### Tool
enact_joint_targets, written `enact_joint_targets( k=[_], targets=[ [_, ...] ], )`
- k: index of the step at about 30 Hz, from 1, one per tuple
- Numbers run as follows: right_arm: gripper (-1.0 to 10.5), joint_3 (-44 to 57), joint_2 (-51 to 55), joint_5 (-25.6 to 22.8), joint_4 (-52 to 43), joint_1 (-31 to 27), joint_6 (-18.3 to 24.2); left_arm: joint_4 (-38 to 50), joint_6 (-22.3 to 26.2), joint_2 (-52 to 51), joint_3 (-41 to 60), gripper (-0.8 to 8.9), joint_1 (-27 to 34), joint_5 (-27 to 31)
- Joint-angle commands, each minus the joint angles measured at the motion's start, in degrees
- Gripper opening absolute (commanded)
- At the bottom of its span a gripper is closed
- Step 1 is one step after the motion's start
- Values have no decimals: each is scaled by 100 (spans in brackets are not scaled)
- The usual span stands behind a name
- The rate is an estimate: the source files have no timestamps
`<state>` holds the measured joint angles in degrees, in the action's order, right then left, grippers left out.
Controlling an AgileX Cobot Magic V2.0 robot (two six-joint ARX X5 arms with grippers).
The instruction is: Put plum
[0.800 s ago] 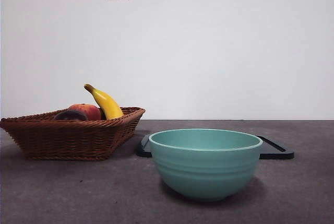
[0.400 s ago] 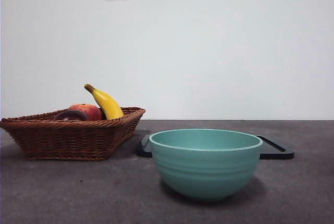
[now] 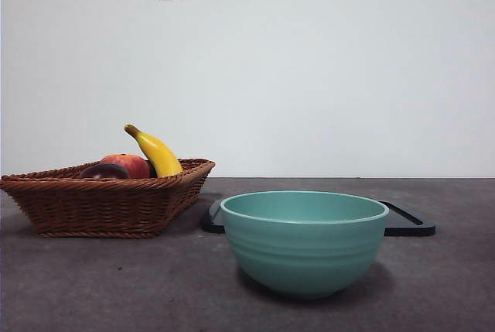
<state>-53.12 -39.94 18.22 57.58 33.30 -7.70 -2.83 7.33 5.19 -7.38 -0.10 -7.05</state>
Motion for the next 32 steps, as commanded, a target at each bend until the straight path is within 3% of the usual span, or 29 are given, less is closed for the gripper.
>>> enact_joint_targets(
  k=[1, 14, 32],
  targets=[
    [12, -109, -33, -4, -57, 31, 66, -24, -96, -149, 166, 8, 15, 101],
    [12, -109, -33, -4, -57, 33, 66, -988, -94, -503, 498, 8, 15, 450],
    [12, -109, -33, -7, -57, 31, 66, -955, -203, -503, 608, 8, 13, 450]
  ],
)
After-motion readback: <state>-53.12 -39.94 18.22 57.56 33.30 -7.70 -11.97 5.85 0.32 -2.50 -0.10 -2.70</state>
